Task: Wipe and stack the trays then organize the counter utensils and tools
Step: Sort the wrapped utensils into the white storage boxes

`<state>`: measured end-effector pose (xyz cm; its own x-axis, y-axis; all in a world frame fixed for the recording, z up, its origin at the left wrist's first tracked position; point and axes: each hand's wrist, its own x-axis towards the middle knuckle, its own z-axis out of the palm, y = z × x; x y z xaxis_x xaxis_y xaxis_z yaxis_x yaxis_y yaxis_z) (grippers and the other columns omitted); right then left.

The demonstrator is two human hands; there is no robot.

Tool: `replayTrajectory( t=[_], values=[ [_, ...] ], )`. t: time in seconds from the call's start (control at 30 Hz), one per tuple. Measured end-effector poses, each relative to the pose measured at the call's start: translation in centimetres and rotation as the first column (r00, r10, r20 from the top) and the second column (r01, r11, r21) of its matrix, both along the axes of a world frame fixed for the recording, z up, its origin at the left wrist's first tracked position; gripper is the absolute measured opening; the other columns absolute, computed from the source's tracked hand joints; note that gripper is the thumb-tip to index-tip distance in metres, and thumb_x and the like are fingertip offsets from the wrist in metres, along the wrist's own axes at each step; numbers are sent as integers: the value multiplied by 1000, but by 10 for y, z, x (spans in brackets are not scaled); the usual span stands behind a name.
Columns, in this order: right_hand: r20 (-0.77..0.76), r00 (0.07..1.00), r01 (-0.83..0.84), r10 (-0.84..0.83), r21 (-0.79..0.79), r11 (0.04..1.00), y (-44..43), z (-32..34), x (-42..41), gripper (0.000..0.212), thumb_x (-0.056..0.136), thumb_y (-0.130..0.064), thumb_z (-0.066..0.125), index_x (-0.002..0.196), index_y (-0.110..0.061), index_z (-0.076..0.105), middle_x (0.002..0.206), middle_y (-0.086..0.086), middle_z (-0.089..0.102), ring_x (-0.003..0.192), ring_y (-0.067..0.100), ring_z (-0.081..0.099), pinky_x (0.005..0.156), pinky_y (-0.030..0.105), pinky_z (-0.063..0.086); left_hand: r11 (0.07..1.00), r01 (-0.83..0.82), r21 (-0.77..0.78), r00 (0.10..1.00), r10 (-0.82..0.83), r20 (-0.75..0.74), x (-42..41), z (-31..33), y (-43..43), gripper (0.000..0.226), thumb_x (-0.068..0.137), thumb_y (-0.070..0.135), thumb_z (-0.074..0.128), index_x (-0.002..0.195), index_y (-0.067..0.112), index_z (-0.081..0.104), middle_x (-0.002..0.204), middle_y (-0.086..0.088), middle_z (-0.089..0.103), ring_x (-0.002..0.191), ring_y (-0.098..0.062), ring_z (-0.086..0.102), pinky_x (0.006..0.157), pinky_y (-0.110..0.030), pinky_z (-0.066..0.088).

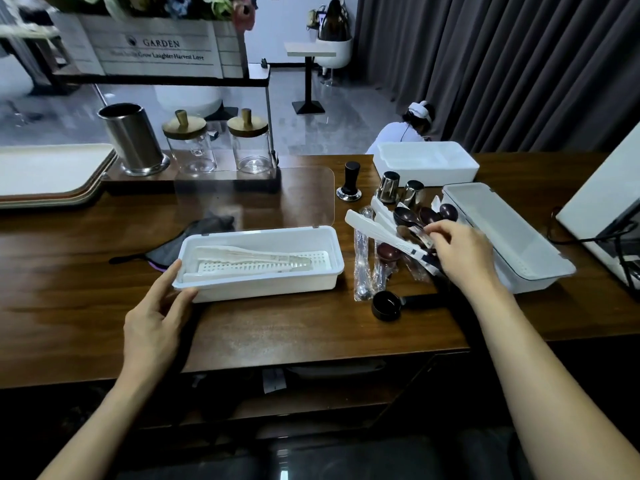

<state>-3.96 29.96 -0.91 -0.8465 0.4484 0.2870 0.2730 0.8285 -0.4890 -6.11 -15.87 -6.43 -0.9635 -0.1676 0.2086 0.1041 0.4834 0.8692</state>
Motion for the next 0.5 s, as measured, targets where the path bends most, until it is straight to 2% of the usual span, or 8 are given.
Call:
replayTrajectory(
  t=[0.1, 0.2, 0.33, 0.5],
  values=[
    [161, 987, 14, -27, 81, 997, 16, 4, 2, 28, 98, -29, 60, 125, -28, 68, 119, 3, 71, 112, 28, 60, 90, 39, 48, 1000, 3, -2, 1000, -3, 6, -1, -2, -2, 50, 96, 32, 66, 144, 41, 55, 111, 7, 64, 96, -11, 59, 88, -38, 47],
    [267, 964, -11, -16, 98, 995, 16, 6, 3, 32, 95, -33, 66, 126, -27, 68, 125, 4, 68, 117, 29, 58, 92, 39, 47, 1000, 6, -14, 1000, -6, 9, -2, -4, -4, 50, 96, 34, 66, 144, 43, 54, 114, 5, 65, 100, -15, 61, 91, -43, 48],
    [292, 956, -46, 21, 78, 996, 17, 6, 2, 34, 90, -37, 71, 124, -30, 68, 129, 5, 64, 119, 30, 56, 92, 40, 46, 1000, 5, -9, 1000, -5, -2, -2, -4, -2, 50, 97, 32, 67, 144, 42, 54, 111, 4, 67, 102, -15, 62, 89, -40, 48],
    [309, 950, -76, 49, 75, 994, 19, 2, 1, 48, 84, -40, 76, 130, -31, 64, 129, 6, 63, 118, 29, 57, 97, 42, 49, 1000, 0, -16, 1000, 0, 1, -2, -4, -2, 50, 96, 34, 67, 144, 43, 54, 108, 3, 66, 98, -16, 61, 89, -45, 48]
  ],
)
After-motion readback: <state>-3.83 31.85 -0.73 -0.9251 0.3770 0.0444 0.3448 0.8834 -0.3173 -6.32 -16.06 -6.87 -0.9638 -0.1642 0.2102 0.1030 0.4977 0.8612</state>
